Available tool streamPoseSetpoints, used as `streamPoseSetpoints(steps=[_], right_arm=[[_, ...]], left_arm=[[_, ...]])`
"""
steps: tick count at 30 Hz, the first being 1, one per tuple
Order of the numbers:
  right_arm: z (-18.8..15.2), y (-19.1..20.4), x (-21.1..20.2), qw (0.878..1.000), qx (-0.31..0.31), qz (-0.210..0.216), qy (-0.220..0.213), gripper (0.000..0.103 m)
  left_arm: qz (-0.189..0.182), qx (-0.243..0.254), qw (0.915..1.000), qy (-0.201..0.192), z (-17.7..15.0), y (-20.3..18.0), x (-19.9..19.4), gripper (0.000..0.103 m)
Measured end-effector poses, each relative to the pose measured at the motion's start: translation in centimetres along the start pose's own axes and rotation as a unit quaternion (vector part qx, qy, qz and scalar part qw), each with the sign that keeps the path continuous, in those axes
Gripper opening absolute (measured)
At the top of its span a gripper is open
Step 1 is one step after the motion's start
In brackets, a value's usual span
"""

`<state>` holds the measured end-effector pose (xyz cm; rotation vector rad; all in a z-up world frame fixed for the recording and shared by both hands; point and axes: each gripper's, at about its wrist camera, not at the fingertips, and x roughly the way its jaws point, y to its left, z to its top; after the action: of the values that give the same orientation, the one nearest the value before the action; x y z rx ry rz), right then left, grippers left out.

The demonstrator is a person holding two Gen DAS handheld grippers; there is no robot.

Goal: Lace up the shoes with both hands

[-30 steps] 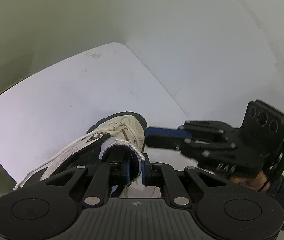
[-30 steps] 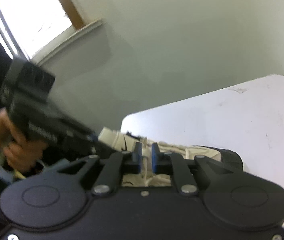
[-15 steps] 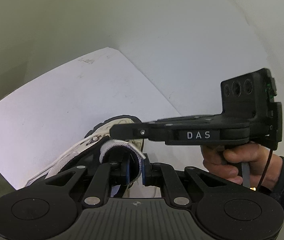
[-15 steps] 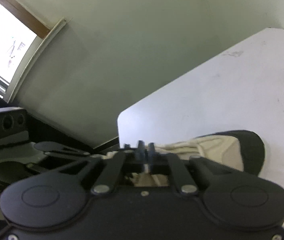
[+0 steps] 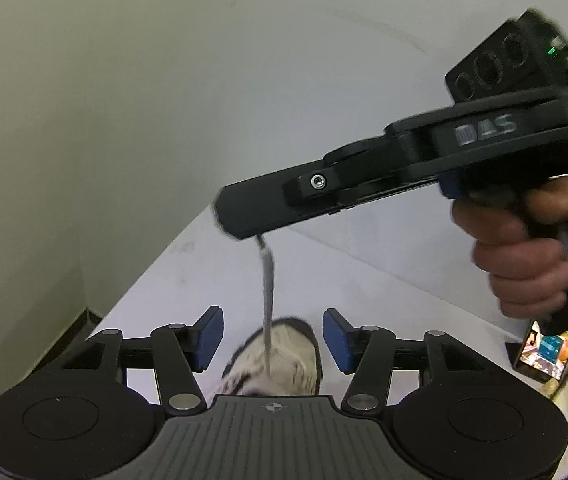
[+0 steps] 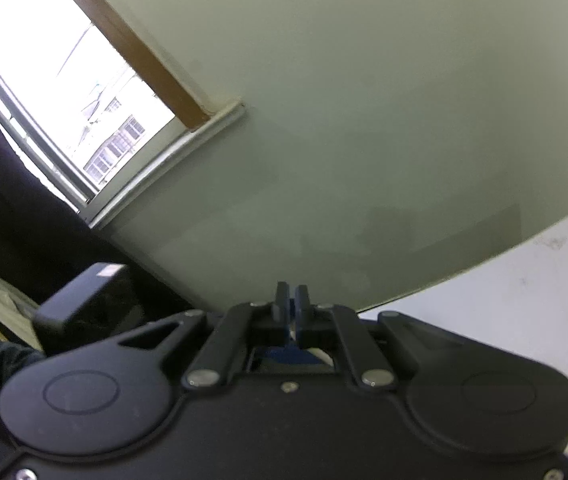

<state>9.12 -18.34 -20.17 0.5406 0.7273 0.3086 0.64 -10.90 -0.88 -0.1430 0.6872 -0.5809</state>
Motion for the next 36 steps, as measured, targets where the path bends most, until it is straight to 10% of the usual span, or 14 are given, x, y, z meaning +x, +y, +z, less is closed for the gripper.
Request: streamPoseSetpoints(steps=[2,10,20,36], right_arm=[[0.2,0.1,0.0,1.000,-0.001,-0.011,-0.004,0.005],[-4.5,-2.0,-5.0,0.988,0.057,-0.135,-0.048,0.023],[-13.2,-3.6,-7.2,0.966,0.150,-0.206,-0.034,0.023],[-9.9,-3.0,-4.3,0.968,0.071,-0.242,0.009,0.028]], left_arm=[[-0.004,0.002,1.0000,0.003,0.5,0.2,0.1,0.000],[0.055,-0.083,0.9941,-0.044,1.3,6.2,-5.5,0.000],[0.232,-0.256,0.9340,-0.091,-0.3,18.9,-14.6,0.000],[0.274,-0.381,0.8829,-0.003,-10.3,21.3,-16.3,0.000]])
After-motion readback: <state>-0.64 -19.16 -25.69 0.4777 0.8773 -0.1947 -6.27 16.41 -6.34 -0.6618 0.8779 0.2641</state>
